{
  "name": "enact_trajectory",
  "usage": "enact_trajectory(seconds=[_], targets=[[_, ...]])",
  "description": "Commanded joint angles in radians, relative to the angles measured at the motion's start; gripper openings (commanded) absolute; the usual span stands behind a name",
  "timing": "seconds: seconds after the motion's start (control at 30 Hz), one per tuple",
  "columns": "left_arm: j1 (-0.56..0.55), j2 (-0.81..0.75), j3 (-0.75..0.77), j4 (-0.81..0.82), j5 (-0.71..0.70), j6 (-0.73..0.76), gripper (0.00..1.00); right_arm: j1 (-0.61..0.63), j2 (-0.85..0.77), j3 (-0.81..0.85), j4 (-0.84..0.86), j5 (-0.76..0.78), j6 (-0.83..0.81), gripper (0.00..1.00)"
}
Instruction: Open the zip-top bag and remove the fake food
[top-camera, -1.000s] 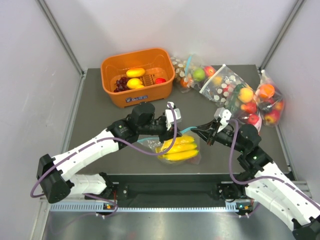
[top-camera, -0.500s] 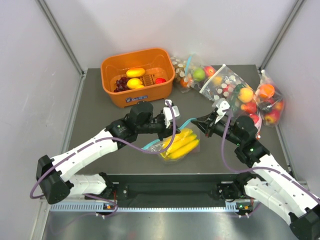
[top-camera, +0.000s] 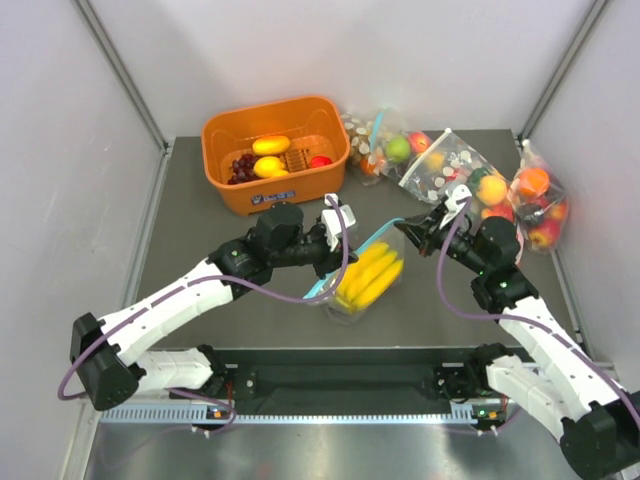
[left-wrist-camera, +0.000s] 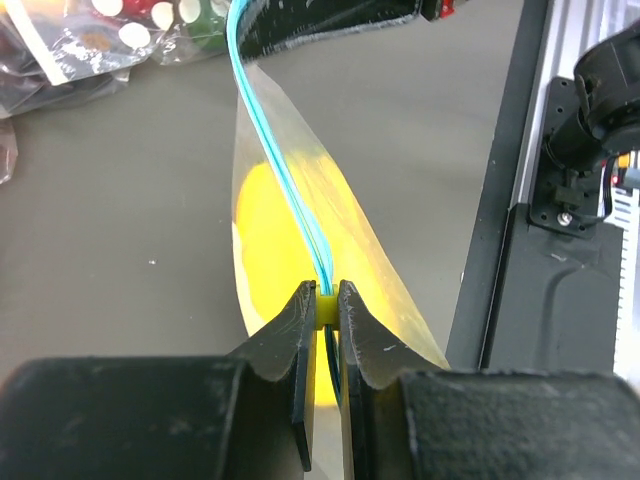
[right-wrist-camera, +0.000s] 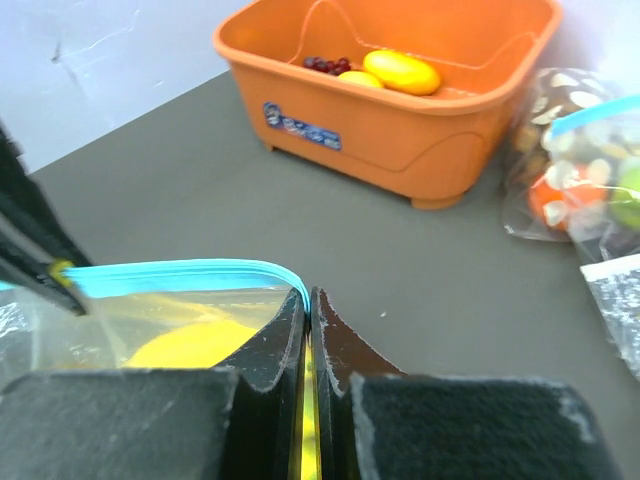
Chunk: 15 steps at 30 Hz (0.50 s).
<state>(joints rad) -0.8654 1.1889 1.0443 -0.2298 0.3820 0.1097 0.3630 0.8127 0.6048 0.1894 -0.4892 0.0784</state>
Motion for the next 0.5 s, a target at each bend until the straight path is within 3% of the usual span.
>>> enact_trajectory(seconds=[0.0, 0.47], targets=[[-0.006, -0.060, -0.003, -0.009, 0.020, -0.064, 0.07, -0.082, 0.029, 0.062, 0.128, 0.084, -0.009, 0.00], [-0.006, -0.124, -0.032, -0.088, -0.038, -0.169, 0.08, -0.174, 0.144, 0.095, 0.200, 0.078, 0.009, 0.00]])
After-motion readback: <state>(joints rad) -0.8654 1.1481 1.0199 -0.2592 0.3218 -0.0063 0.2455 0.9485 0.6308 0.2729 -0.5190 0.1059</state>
